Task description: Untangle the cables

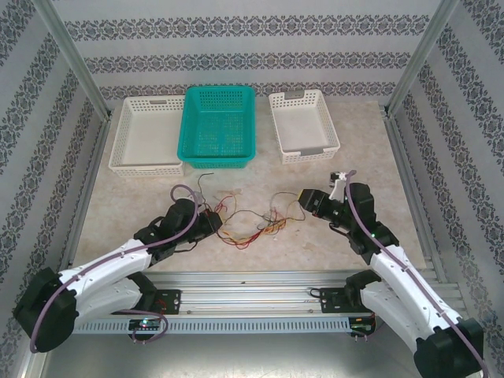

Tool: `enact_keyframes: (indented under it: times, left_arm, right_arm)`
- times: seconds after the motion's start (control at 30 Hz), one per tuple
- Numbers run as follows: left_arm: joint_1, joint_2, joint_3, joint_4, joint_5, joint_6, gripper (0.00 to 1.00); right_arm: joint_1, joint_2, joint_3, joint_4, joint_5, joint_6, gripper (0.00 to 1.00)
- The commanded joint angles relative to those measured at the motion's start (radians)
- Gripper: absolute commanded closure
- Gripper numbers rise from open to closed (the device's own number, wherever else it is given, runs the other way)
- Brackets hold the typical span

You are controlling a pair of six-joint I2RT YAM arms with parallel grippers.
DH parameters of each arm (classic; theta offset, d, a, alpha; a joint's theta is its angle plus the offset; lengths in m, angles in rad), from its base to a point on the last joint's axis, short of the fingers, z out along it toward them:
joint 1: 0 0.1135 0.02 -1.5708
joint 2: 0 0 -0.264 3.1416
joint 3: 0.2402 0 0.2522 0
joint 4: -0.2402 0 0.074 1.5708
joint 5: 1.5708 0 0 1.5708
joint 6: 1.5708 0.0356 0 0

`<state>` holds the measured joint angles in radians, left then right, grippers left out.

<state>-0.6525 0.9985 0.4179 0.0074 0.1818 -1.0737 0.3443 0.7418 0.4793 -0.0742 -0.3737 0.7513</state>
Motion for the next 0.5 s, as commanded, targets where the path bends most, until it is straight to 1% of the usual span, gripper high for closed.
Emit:
enact_keyframes:
  times: [0.0,0.1,0.2,0.27,0.3,0.4,0.47]
  left_arm:
    - [0.005,0.010,0.018,0.045,0.030,0.021,1.00]
    - [-0.009,0.024,0.051,0.050,0.019,0.035,1.00]
    - [-0.039,0.034,0.074,0.052,-0.027,0.037,1.00]
    - [-0.056,0.030,0.073,0.063,-0.067,0.012,1.00]
    - [-0.063,0.028,0.068,0.077,-0.085,-0.004,1.00]
    - [-0.077,0.014,0.056,0.091,-0.141,-0.059,1.00]
    - [-0.084,0.001,0.047,0.109,-0.172,-0.089,1.00]
  right_arm:
    - [0.079,-0.050,-0.018,0.113,0.041,-0.018,0.47]
    - [0.124,-0.035,-0.038,0.099,0.066,0.057,0.43]
    - [0.209,0.033,-0.071,0.103,0.118,0.151,0.43]
    - [0.274,0.081,-0.095,0.132,0.153,0.213,0.44]
    - [0.316,0.099,-0.102,0.127,0.203,0.237,0.45]
    - [0.423,0.131,-0.107,0.121,0.322,0.236,0.47]
    - [0.465,0.151,-0.113,0.120,0.375,0.240,0.47]
